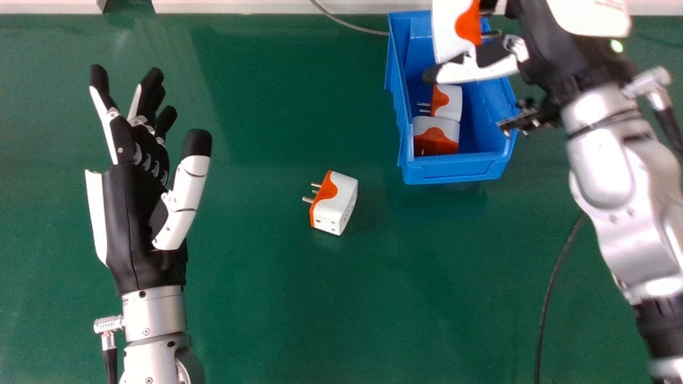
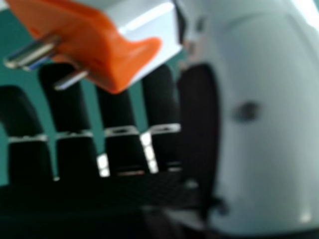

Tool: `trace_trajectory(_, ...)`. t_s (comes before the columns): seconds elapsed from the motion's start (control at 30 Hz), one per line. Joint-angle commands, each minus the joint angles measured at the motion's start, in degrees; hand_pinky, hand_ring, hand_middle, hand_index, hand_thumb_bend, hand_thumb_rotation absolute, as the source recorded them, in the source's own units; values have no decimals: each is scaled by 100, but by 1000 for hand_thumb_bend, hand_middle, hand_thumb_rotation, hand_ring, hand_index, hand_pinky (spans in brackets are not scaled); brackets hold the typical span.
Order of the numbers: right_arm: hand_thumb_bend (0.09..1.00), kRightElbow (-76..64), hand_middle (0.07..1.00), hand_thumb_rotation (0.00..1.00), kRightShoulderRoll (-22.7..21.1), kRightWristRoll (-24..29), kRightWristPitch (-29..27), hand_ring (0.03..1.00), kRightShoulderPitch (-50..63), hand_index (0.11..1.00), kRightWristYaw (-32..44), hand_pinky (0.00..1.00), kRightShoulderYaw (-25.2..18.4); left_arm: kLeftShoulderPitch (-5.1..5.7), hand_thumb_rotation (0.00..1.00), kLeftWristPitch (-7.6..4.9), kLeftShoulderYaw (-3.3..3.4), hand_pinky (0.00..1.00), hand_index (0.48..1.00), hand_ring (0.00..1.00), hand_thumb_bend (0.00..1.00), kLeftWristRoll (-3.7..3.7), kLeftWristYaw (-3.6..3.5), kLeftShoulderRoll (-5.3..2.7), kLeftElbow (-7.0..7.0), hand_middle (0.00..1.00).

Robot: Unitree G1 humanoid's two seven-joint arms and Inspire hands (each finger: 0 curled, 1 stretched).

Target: Pick all objects and put in blue box

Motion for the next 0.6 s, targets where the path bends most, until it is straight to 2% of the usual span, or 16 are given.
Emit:
trace_trajectory(0.0,511,525,455,0,2,-127,-223,364,-537,528,-419,272,175,-53,578,-96,20,916,916,944,668,82,66,4,-14,926)
trace_trajectory(0.07,504,1041,462,0,23,-158,-340,377,-782,530,-593,279,326,-75,584,-129,30,915,912,942,672,115,104,5,16,923)
trace_trajectory(0.2,491,1779,483,0,34,-186,-494,390,-1123,536,-945,279,565,-77,589,-108,13,920,906,938,682,117,142,-6,2,918)
trace_trajectory(0.4,491,2211,494,0,12,-203,-470,396,-1304,533,-1211,291,795,-89,594,-117,-4,918,906,936,693,108,160,-5,5,915)
trace_trajectory(0.47,492,2171,519,0,-10,-367,-104,417,-1327,520,-1151,300,885,-80,593,-100,-8,921,907,939,691,118,172,1,5,916)
trace_trajectory(0.53,492,2081,536,0,-26,-514,242,438,-1334,508,-1016,311,954,-79,594,-98,0,920,906,939,690,159,207,6,14,916)
trace_trajectory(0.57,501,2021,599,42,-38,-553,389,524,-1329,498,-934,394,975,-82,599,-103,-2,915,905,936,692,152,206,5,22,915)
